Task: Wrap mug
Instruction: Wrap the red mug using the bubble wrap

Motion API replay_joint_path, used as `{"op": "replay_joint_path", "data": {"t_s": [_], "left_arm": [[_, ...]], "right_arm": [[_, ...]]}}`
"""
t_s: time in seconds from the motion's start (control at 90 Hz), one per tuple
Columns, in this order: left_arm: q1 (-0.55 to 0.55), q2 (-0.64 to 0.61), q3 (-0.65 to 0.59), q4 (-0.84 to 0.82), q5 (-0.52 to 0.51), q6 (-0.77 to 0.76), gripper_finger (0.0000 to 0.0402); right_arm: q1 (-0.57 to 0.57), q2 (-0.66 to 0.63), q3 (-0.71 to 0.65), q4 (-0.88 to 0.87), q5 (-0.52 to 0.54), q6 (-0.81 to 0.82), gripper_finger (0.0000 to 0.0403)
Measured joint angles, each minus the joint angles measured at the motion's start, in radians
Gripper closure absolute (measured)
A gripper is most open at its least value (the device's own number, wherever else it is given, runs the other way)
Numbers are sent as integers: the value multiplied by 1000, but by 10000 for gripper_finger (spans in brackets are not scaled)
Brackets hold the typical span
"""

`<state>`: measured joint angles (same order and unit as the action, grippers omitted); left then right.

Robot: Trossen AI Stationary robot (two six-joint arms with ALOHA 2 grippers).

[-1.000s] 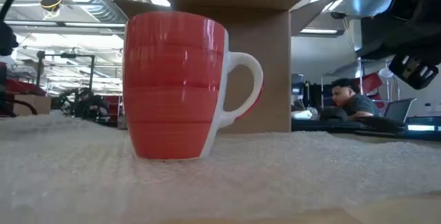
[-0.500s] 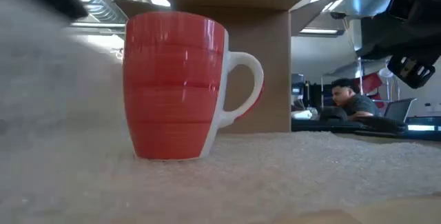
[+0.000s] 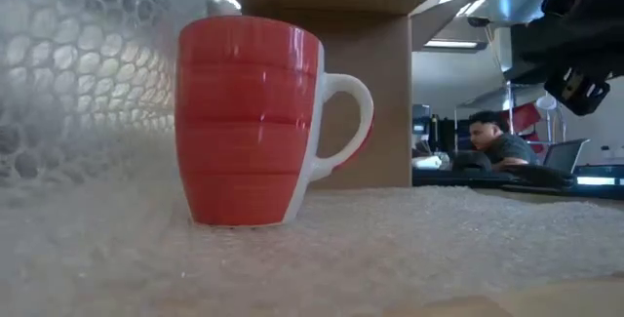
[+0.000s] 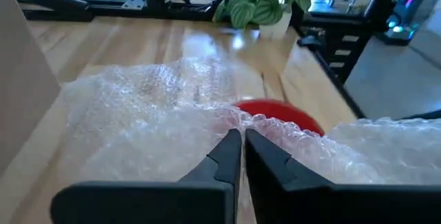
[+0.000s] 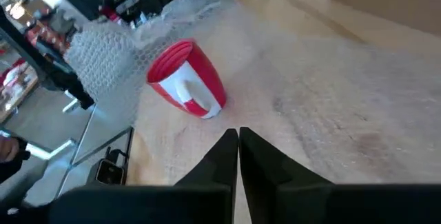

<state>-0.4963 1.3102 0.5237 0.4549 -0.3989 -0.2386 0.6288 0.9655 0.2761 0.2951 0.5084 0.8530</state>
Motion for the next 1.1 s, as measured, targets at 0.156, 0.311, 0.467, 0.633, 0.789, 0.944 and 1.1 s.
{"op": "replay_joint_path", "data": {"t_s": [0.156,0.311,0.467,0.633,0.789,0.944,1.1], "left_arm": [[43,0,24,1,52,-57,401],[75,0,36,2,89,-128,401],[88,31,36,9,90,-260,401],[88,122,36,59,89,-381,401],[88,234,49,247,89,-382,401],[100,296,107,266,90,-364,401],[107,305,129,264,93,-364,401]], "right_arm": [[-85,123,120,0,-127,-135,403],[-153,242,249,-18,-210,-259,403],[-220,356,368,-34,-313,-321,403],[-270,494,522,-38,-454,-396,403],[-279,618,716,-142,-522,-496,403],[-276,728,903,-307,-528,-548,403],[-276,829,1006,-385,-524,-554,403]]}}
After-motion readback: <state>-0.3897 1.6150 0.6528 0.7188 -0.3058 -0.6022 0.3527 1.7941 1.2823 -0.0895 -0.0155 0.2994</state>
